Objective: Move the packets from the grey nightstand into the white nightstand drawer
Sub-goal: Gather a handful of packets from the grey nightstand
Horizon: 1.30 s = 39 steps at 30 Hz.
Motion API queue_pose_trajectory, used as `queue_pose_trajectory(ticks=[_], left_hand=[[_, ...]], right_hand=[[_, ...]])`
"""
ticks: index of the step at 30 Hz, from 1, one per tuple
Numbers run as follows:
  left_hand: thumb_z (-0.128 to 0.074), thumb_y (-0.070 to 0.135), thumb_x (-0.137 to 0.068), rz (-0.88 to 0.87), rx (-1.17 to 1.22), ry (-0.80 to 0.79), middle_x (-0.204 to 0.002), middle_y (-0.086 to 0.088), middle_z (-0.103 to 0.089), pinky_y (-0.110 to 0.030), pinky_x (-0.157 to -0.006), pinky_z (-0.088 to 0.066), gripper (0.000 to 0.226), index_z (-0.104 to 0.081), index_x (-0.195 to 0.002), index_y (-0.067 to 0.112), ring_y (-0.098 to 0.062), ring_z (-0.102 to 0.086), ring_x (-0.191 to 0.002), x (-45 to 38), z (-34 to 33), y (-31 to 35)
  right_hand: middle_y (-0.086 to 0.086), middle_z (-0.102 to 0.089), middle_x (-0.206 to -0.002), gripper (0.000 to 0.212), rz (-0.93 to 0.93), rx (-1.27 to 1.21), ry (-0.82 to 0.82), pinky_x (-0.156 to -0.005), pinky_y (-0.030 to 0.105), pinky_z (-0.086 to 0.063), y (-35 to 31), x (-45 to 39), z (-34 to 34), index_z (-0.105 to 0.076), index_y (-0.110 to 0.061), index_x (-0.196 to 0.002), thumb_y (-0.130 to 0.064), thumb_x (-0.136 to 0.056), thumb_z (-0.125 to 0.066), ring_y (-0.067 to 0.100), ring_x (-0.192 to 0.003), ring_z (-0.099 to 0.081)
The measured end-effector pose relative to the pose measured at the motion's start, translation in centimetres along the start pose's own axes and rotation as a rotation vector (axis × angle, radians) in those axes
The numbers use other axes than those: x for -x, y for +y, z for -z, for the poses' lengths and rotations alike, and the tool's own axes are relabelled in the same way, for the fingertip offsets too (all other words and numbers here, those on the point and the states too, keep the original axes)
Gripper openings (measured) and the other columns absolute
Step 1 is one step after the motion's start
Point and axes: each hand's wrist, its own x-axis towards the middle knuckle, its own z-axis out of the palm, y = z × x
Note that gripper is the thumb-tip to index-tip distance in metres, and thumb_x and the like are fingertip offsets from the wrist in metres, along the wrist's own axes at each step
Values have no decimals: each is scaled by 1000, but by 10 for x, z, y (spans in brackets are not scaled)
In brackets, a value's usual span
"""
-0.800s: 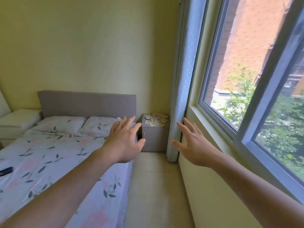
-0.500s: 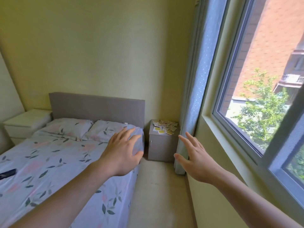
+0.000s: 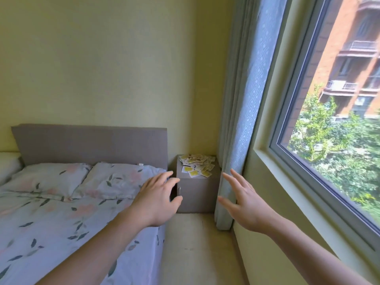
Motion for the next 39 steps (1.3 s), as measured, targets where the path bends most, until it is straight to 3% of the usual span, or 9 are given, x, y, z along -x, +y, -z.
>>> queue_pose_trajectory(ticks=[9, 14, 21, 28, 32, 35, 39], left_hand=[[-44, 47, -102, -33, 14, -32, -167, 9, -19, -36, -124, -18, 58, -33, -156, 30, -16, -19, -153, -196, -41, -13], [-46, 47, -102, 60, 69, -56, -165, 9, -22, -35, -124, -21, 55, -38, -153, 29, -15, -22, -152, -282, -69, -37], [-49, 48, -102, 239, 134, -106, -165, 9, -22, -31, -123, -21, 56, -39, -153, 29, -15, -24, -151, -353, -112, -98], [-50, 47, -101, 297, 194, -147, -163, 11, -25, -28, -120, -24, 57, -40, -153, 27, -13, -28, -149, -457, -150, -157], [-52, 44, -101, 275, 233, -161, -160, 13, -29, -28, -117, -27, 54, -42, -151, 28, -13, -33, -146, -537, -165, -191], [-55, 43, -98, 248, 256, -203, -156, 14, -36, -28, -115, -31, 52, -46, -147, 27, -12, -37, -143, -602, -185, -216], [-56, 44, -91, 276, 347, -325, -148, 11, -44, -30, -111, -38, 54, -52, -142, 24, -14, -45, -138, -675, -224, -230]], right_hand=[[-16, 1, -171, 70, -13, -47, 27, -128, 34, -11, 86, -173, 4, -16, -37, -161, -50, -102, -51, 10, -158, 0], [-19, -3, -169, 68, -5, -139, -8, -123, 23, -10, 139, -257, -1, -21, -38, -160, -49, -101, -54, 4, -156, -6], [-15, -6, -169, 72, -3, -176, -157, -122, 19, -9, 180, -374, -46, -23, -33, -160, -47, -100, -58, 5, -155, -11], [-11, -9, -169, 73, -45, -180, -251, -126, 30, -18, 208, -503, -92, -24, -33, -160, -46, -98, -60, 11, -155, -15], [-10, -12, -169, 73, -125, -167, -256, -124, 33, -25, 230, -571, -112, -26, -32, -159, -46, -97, -61, 14, -154, -21], [-8, -17, -167, 72, -176, -190, -233, -120, 34, -33, 243, -615, -124, -31, -30, -158, -40, -95, -65, 16, -146, -37], [-4, -27, -163, 67, -267, -255, -149, -120, 21, -23, 264, -661, -139, -39, -26, -153, -28, -94, -70, 10, -148, -31]])
